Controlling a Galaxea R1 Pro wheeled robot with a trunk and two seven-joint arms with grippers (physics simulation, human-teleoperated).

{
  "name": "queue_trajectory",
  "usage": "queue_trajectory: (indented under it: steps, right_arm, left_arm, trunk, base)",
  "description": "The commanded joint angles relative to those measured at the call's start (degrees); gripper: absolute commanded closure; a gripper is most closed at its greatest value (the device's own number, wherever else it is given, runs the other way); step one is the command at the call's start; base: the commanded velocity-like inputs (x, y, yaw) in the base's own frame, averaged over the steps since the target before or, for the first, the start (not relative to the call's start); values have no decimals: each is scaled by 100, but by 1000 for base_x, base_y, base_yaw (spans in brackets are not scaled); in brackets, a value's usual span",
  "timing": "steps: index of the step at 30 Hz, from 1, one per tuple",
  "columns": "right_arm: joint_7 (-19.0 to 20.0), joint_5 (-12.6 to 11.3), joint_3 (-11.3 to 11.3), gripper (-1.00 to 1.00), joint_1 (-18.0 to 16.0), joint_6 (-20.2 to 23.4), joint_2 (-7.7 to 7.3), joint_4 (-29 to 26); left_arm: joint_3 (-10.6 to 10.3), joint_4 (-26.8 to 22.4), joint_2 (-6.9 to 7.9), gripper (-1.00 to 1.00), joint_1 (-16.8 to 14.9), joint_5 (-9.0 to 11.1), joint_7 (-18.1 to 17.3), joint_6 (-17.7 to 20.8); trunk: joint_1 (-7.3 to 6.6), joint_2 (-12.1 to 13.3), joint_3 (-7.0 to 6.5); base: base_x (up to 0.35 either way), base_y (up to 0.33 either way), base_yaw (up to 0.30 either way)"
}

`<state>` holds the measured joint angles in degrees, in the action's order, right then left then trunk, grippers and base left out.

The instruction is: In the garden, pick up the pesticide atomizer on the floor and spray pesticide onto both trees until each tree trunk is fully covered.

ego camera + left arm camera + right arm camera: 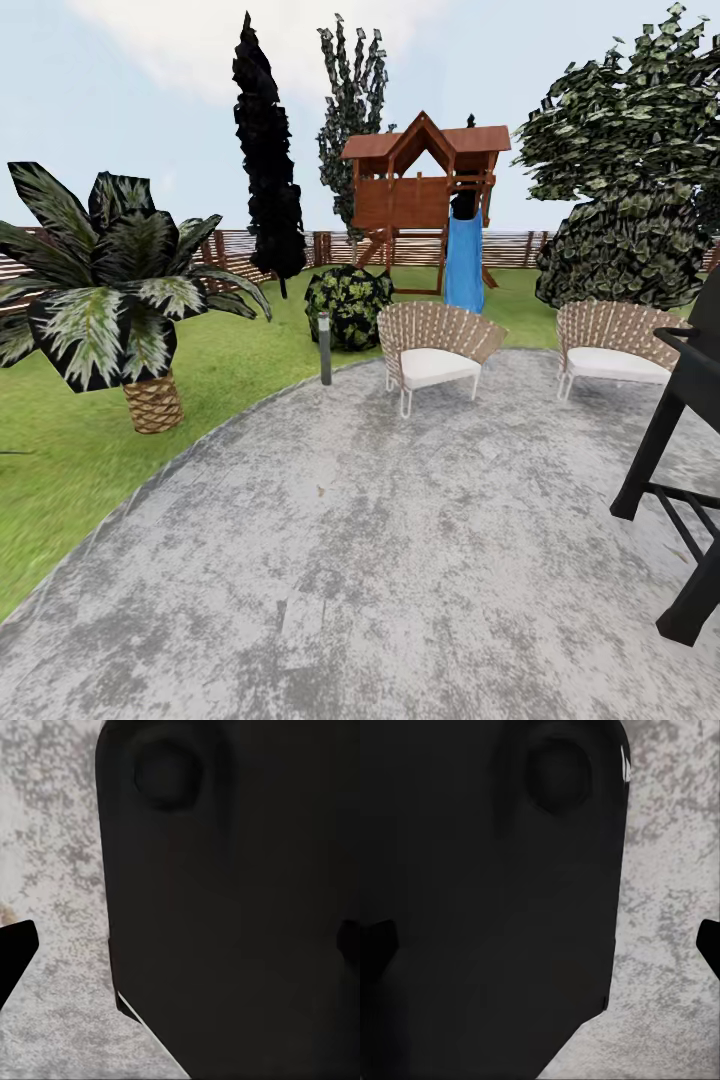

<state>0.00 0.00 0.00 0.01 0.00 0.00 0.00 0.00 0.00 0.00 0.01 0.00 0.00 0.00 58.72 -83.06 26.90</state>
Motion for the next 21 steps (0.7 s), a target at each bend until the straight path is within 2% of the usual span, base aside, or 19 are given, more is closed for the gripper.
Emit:
queue_trajectory:
  steps: [1,6,10,21]
  right_arm:
    - [10,-10,17,-100,33,-33,8,9]
    - [10,-9,17,-100,78,-35,8,10]
    - [10,-9,17,-100,78,-35,8,10]
    - [10,-9,17,-100,78,-35,8,10]
  left_arm:
    - [10,-33,-33,-100,33,18,-16,-33]
    - [9,-155,-185,-100,195,18,-10,-47]
    - [9,-155,-185,-100,319,18,-10,-47]
    - [9,-155,-185,-100,319,18,-10,-47]
  trunk:
    - [0,-1,3]
    - [0,-1,3]
    - [0,-1,3]
    - [0,-1,3]
  base:
    - [0,0,0]
    - [0,0,0]
    - [0,0,0]
    - [0,0,0]
